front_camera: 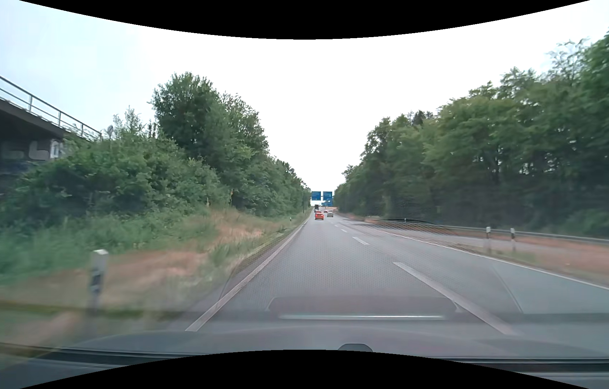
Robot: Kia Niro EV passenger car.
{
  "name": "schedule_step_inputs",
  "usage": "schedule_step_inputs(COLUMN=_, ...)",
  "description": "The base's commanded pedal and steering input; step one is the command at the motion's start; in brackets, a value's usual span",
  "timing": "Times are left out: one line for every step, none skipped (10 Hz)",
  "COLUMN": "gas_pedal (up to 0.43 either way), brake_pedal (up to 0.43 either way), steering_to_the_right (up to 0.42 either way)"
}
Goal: Follow the waypoints while adhering to traffic rules and regulations
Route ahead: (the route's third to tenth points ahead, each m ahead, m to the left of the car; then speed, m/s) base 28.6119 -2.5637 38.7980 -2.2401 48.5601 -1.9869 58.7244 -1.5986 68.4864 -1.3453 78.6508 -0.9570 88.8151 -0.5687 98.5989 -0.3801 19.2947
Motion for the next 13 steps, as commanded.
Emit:
schedule_step_inputs(gas_pedal=0.039, brake_pedal=0.000, steering_to_the_right=-0.012)
schedule_step_inputs(gas_pedal=0.047, brake_pedal=0.000, steering_to_the_right=-0.011)
schedule_step_inputs(gas_pedal=0.047, brake_pedal=0.000, steering_to_the_right=-0.010)
schedule_step_inputs(gas_pedal=0.047, brake_pedal=0.000, steering_to_the_right=-0.010)
schedule_step_inputs(gas_pedal=0.047, brake_pedal=0.000, steering_to_the_right=-0.009)
schedule_step_inputs(gas_pedal=0.047, brake_pedal=0.000, steering_to_the_right=-0.009)
schedule_step_inputs(gas_pedal=0.047, brake_pedal=0.000, steering_to_the_right=-0.009)
schedule_step_inputs(gas_pedal=0.047, brake_pedal=0.000, steering_to_the_right=-0.009)
schedule_step_inputs(gas_pedal=0.047, brake_pedal=0.000, steering_to_the_right=-0.009)
schedule_step_inputs(gas_pedal=0.047, brake_pedal=0.000, steering_to_the_right=-0.008)
schedule_step_inputs(gas_pedal=0.047, brake_pedal=0.000, steering_to_the_right=-0.006)
schedule_step_inputs(gas_pedal=0.047, brake_pedal=0.000, steering_to_the_right=-0.006)
schedule_step_inputs(gas_pedal=0.047, brake_pedal=0.000, steering_to_the_right=-0.006)
